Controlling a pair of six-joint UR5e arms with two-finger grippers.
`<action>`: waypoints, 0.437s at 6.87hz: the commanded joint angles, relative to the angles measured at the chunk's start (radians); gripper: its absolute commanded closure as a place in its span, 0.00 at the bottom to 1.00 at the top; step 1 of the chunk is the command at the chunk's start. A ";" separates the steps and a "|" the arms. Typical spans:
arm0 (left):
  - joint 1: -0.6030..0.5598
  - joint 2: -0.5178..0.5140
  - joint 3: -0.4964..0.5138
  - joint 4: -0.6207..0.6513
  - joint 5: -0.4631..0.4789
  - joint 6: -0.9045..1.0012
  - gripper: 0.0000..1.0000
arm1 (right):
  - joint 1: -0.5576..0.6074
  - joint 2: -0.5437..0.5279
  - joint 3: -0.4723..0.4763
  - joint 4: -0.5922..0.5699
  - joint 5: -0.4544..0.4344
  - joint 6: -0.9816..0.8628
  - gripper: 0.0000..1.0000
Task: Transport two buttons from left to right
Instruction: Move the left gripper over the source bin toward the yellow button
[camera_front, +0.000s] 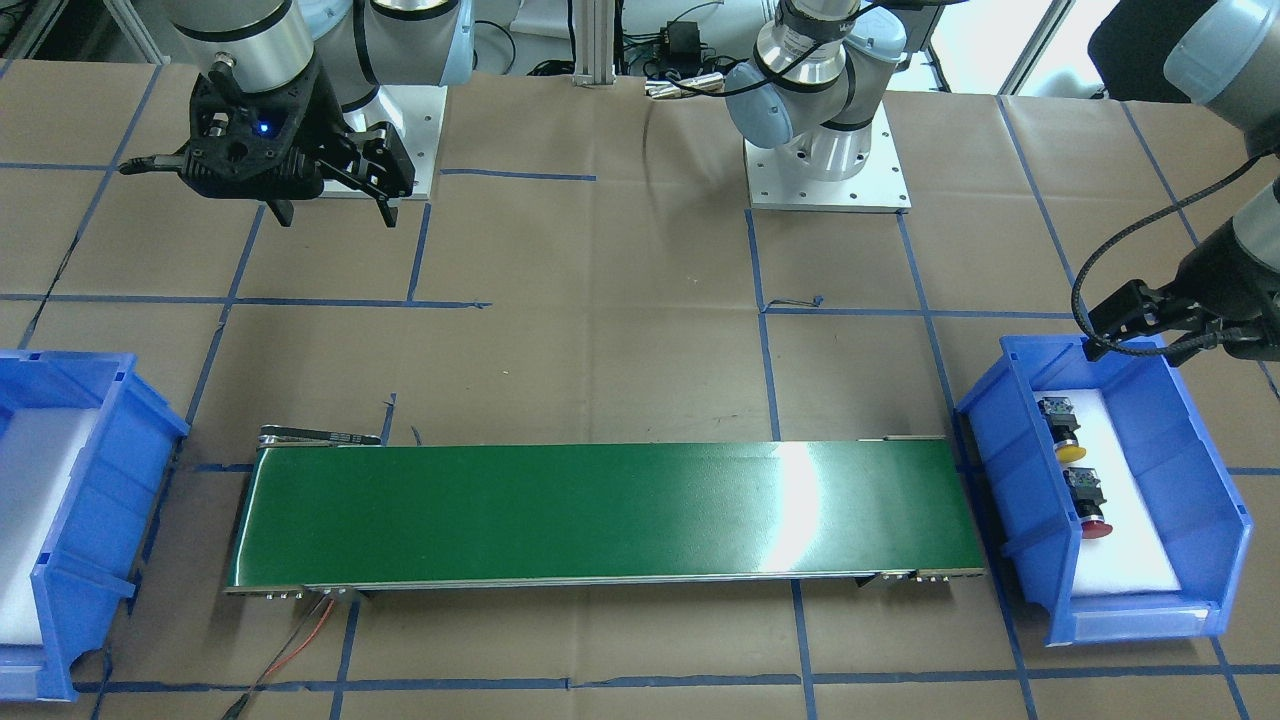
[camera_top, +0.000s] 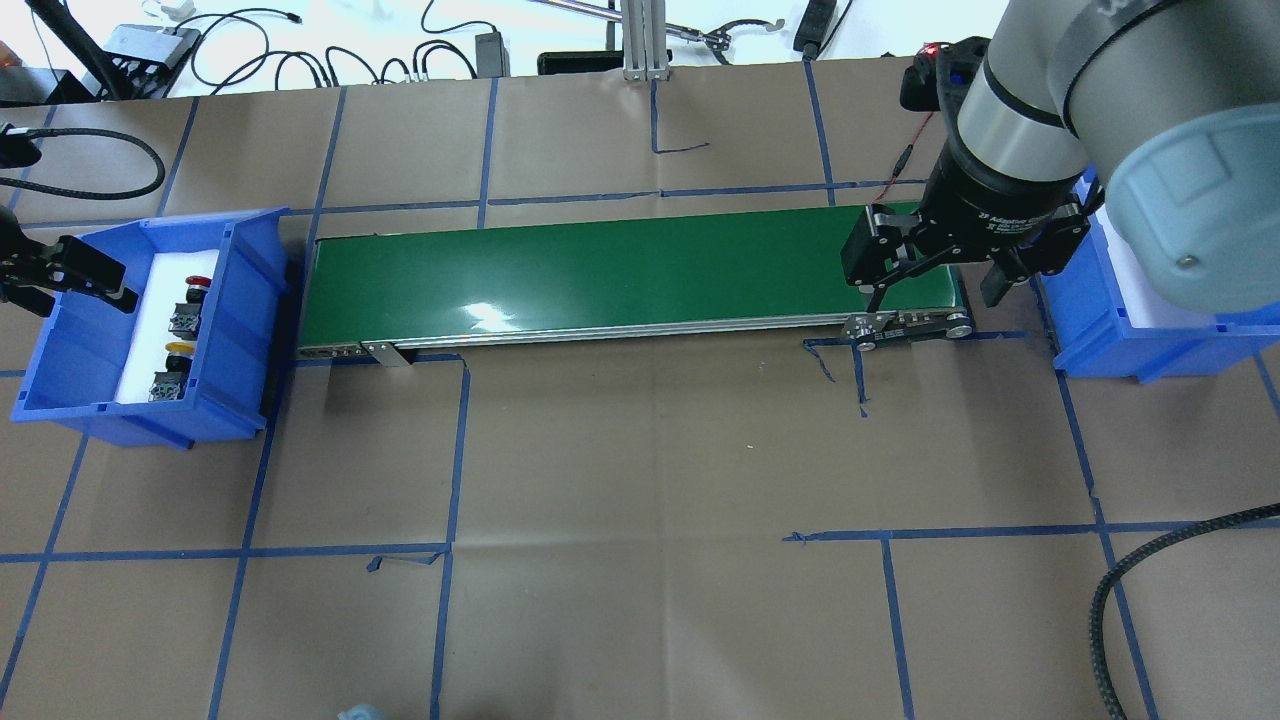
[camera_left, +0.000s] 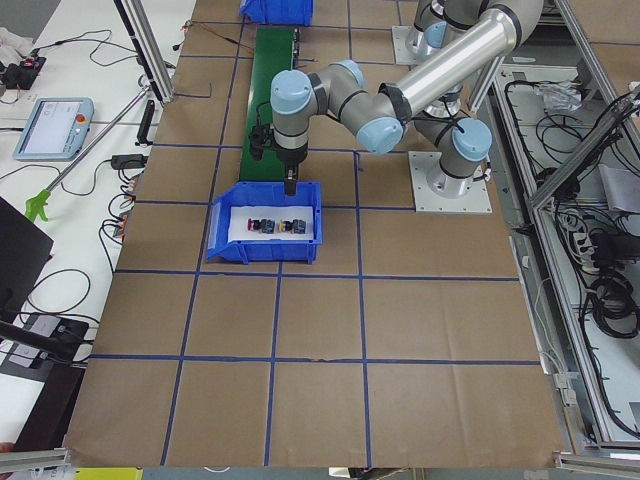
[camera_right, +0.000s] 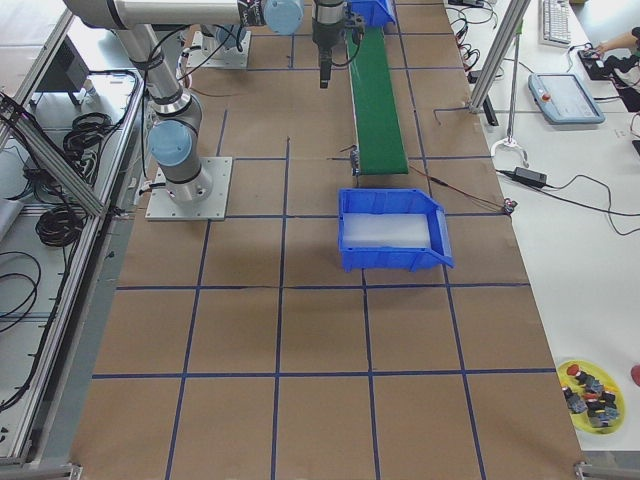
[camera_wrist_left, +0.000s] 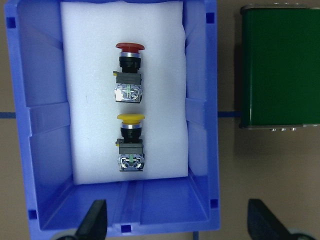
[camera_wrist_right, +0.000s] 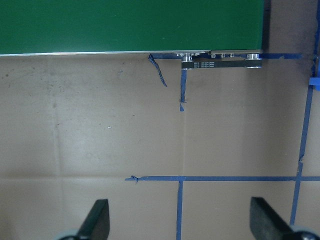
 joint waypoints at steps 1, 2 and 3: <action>0.017 -0.052 -0.127 0.243 -0.001 0.037 0.01 | 0.000 0.001 0.000 -0.002 0.000 0.000 0.00; 0.020 -0.056 -0.172 0.307 -0.001 0.041 0.01 | 0.000 0.001 0.000 0.000 0.000 0.000 0.00; 0.025 -0.066 -0.177 0.312 -0.001 0.050 0.01 | 0.000 0.001 0.000 0.000 0.000 0.000 0.00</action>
